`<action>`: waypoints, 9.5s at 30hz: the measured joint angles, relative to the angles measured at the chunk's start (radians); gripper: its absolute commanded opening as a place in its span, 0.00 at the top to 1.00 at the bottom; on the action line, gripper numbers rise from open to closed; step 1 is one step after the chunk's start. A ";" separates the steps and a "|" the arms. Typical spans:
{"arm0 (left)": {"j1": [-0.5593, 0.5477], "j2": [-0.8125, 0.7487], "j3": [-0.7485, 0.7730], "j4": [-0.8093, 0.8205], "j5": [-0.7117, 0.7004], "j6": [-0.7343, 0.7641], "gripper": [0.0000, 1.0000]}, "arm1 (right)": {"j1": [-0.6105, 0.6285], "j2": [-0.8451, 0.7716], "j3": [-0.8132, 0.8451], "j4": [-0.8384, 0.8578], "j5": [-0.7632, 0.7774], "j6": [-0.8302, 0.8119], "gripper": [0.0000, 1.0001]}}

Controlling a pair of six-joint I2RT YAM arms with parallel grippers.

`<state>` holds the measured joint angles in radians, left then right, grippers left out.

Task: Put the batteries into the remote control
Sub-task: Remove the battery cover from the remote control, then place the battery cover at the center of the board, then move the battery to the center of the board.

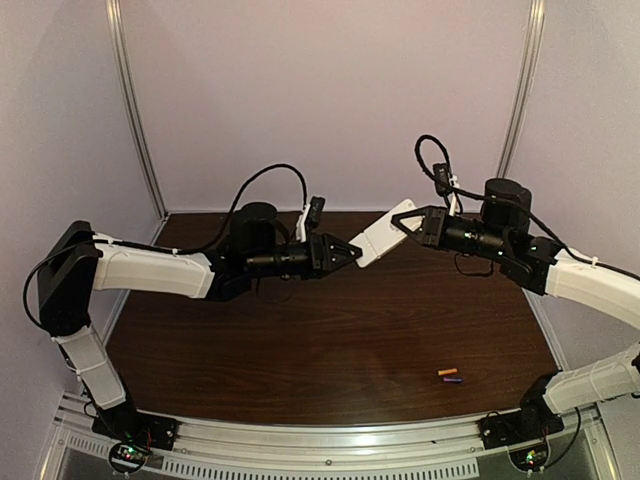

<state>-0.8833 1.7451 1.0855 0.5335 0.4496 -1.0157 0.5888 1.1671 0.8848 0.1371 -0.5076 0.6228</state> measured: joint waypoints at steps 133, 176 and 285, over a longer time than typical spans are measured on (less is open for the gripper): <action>-0.062 0.162 0.184 -1.118 -0.508 0.732 1.00 | -0.348 -0.132 -0.087 -0.225 -0.190 -0.022 1.00; -0.407 0.658 0.885 -0.814 -0.269 1.161 0.55 | -0.600 -0.186 -0.089 -0.531 -0.140 -0.146 1.00; -0.368 0.239 0.215 -1.081 -0.447 1.113 0.76 | -0.356 0.002 -0.089 -0.637 -0.372 -0.206 1.00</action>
<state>-1.2514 1.9842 1.3006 -0.5480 0.0021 0.0975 0.2325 1.1694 0.7956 -0.5003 -0.8795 0.4171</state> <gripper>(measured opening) 0.292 0.161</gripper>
